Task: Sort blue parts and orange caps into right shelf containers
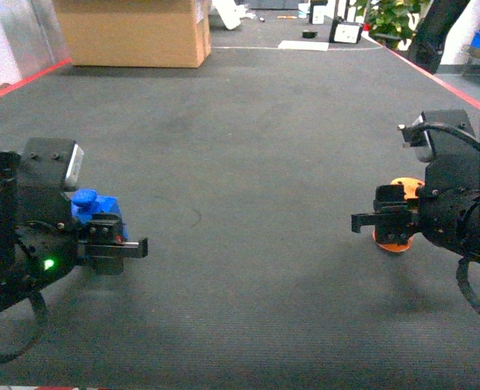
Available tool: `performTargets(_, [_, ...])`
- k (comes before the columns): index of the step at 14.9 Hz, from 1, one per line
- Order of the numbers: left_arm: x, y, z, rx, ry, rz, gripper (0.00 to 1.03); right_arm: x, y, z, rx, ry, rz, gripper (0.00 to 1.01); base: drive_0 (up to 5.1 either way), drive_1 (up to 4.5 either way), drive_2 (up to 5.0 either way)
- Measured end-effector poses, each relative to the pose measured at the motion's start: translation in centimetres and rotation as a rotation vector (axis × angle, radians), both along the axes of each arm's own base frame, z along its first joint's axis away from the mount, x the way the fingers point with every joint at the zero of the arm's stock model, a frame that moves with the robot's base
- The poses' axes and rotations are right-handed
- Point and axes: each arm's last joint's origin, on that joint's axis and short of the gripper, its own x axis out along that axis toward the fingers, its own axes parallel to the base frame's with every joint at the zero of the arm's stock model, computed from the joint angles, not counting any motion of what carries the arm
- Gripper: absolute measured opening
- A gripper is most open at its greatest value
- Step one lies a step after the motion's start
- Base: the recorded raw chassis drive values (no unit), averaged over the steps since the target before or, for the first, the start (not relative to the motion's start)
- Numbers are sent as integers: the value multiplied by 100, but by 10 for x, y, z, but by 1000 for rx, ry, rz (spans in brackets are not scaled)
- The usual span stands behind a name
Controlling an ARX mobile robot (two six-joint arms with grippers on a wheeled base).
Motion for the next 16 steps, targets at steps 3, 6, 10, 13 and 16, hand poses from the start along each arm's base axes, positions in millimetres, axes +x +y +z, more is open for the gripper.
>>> performTargets(3, [-24, 9, 46, -11, -130, 40, 44, -28, -6, 45, 35, -152, -12, 45, 0, 0, 0])
performTargets(6, [-63, 11, 101, 9, -288, 69, 44, -78, -9, 92, 53, -280, -21, 45, 0, 0, 0])
performTargets(10, [-132, 9, 172, 23, -577, 114, 44, -164, -9, 154, 62, -497, -22, 45, 0, 0, 0])
performTargets(13, [-166, 9, 190, 27, -681, 131, 44, -206, -19, 183, 80, -628, -58, 45, 0, 0, 0])
performTargets(16, [-164, 8, 188, 51, -663, 124, 44, -205, -18, 179, 64, -599, -51, 45, 0, 0, 0])
